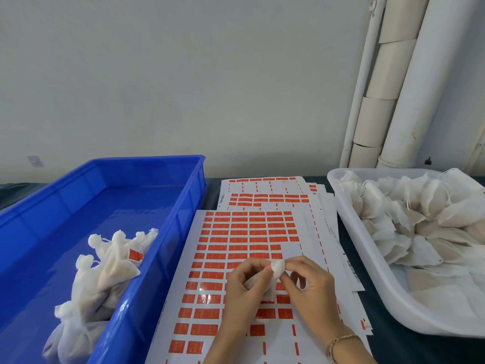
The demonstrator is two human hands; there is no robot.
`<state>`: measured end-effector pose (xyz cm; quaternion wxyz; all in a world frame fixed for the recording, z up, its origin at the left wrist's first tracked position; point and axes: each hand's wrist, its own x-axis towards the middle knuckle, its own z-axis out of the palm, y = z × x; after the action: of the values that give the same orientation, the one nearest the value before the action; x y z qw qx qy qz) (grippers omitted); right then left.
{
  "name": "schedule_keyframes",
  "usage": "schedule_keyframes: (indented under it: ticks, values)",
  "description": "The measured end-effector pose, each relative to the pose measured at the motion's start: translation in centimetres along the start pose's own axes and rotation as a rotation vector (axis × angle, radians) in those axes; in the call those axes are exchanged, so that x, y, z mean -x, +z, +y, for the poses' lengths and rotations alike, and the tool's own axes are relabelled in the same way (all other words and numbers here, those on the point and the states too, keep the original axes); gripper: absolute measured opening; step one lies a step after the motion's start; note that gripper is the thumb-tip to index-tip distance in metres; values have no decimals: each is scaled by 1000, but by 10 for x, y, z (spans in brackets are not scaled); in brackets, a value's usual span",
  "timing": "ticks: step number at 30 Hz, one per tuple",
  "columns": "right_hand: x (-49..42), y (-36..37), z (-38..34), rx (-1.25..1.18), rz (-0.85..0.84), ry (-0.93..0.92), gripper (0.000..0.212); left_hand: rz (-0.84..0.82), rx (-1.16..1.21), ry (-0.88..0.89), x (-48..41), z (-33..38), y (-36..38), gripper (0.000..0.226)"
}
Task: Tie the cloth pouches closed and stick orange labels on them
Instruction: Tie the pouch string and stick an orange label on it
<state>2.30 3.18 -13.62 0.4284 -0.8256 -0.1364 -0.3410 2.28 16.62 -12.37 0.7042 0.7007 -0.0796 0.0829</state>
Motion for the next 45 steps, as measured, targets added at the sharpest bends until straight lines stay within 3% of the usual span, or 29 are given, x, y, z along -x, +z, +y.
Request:
schedule_keyframes:
  ticks: [2, 10, 14, 18, 25, 29, 33, 37, 41, 45]
  values:
    - [-1, 0, -1, -13, 5, 25, 15, 35, -3, -12, -1, 0, 0, 3]
    - [-4, -4, -8, -161, 9, 130, 26, 121, -27, -7, -2, -1, -1, 9]
    - [-6, -7, -7, -231, 50, 214, 7, 161, -9, -35, -3, -3, -3, 7]
    - [-6, -10, -4, -202, 106, 233, 3, 179, -23, -38, -3, -4, -3, 7]
    - [-12, -13, 1, -123, 211, 221, 23, 174, -26, -1, -4, -3, -3, 11]
    - [-14, -13, 5, -113, 232, 242, 24, 83, -13, -23, -3, -3, -2, 10]
    - [-15, -15, 1, -136, 197, 216, 21, -164, -156, -76, -3, -1, 1, 18]
    - [-23, -13, -1, -130, 83, 171, 22, -384, -148, -84, -12, 6, 10, 26]
    - [-37, -5, 20, -62, 58, 437, 26, -208, -114, -144, -34, 8, 20, 27]
    - [-46, 0, 37, 98, -78, 674, 51, -98, -142, -150, -57, 4, 30, 23]
